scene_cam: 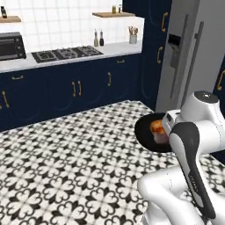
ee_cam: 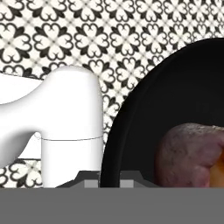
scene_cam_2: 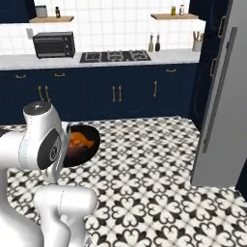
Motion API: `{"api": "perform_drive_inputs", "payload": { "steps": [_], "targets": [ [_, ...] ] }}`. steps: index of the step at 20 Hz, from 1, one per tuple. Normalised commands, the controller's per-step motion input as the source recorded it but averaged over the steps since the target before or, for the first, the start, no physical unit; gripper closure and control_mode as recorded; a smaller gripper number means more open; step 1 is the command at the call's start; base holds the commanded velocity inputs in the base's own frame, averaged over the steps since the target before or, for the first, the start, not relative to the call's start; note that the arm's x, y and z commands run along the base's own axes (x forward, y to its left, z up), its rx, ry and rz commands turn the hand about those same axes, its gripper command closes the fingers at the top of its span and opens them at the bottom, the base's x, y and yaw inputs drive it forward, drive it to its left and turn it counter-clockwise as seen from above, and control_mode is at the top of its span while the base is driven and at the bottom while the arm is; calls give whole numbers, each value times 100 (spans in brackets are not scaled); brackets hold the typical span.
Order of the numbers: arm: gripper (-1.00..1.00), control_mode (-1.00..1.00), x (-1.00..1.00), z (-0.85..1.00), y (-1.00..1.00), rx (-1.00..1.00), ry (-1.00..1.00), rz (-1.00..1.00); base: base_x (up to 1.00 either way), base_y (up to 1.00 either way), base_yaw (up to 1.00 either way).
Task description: Pick the chicken drumstick and potato from their plates and place them in the bowl. Then put the bowl in the fridge.
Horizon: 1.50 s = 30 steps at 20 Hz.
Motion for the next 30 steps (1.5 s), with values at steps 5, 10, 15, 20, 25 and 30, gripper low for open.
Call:
{"api": "perform_drive_inputs", "payload": {
  "steps": [5, 10, 15, 20, 25, 30],
  "targets": [
    [100, 100, 0, 0, 0, 0, 0, 0, 100, 17, -27],
    [100, 100, 0, 0, 0, 0, 0, 0, 100, 25, -43],
    [100, 100, 0, 0, 0, 0, 0, 0, 100, 31, -52],
    [100, 100, 0, 0, 0, 0, 0, 0, 100, 40, -52],
    [100, 100, 0, 0, 0, 0, 0, 0, 100, 50, -56],
    [100, 100, 0, 0, 0, 0, 0, 0, 100, 53, -63]
  ]
}}
